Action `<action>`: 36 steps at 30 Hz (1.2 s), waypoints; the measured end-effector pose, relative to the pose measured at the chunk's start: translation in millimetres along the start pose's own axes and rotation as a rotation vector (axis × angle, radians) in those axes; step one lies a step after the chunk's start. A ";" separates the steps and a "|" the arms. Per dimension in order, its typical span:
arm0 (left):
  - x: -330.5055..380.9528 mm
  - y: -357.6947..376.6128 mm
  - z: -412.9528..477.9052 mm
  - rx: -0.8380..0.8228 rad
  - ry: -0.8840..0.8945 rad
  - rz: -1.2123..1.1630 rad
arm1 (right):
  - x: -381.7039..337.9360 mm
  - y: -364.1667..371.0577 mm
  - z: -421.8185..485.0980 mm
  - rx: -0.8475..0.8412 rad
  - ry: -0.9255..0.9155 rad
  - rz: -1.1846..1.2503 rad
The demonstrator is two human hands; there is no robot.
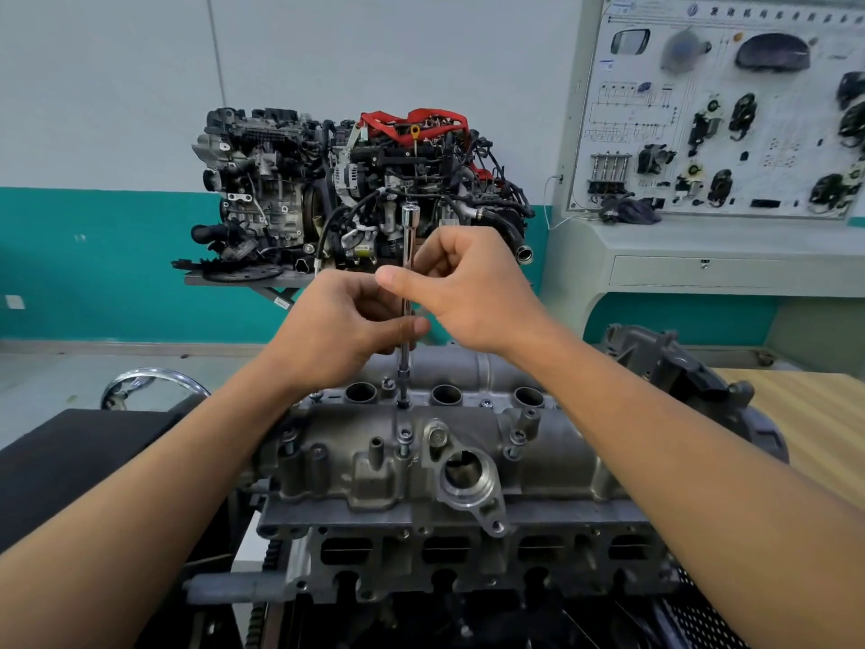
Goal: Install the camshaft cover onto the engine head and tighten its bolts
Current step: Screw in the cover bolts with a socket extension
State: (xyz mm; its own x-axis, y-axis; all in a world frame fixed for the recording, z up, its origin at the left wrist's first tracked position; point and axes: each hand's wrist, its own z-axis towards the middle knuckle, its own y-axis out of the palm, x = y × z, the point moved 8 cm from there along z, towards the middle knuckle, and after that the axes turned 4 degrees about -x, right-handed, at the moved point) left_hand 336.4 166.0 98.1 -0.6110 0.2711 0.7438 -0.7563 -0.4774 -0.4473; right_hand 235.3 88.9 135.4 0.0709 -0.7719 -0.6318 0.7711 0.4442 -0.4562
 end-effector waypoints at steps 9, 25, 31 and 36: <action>-1.1 8.4 -0.3 -0.137 0.008 -0.071 | 3.3 4.8 -2.3 -0.077 -0.005 0.012; -4.6 -5.3 -2.0 0.005 0.020 -0.105 | 4.8 4.3 -1.9 -0.114 0.038 -0.002; -5.0 2.8 -1.3 -0.090 -0.019 -0.025 | -1.4 0.2 -1.5 -0.186 -0.005 -0.058; -3.7 -3.5 -1.8 0.011 -0.016 -0.048 | -0.1 -1.7 0.0 -0.047 0.013 -0.133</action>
State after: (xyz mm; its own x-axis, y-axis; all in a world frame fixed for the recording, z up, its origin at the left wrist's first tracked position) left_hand 340.9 168.2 96.0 -0.5705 0.2802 0.7721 -0.7816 -0.4738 -0.4056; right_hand 234.1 88.2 136.2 -0.0384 -0.8192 -0.5722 0.7425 0.3598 -0.5650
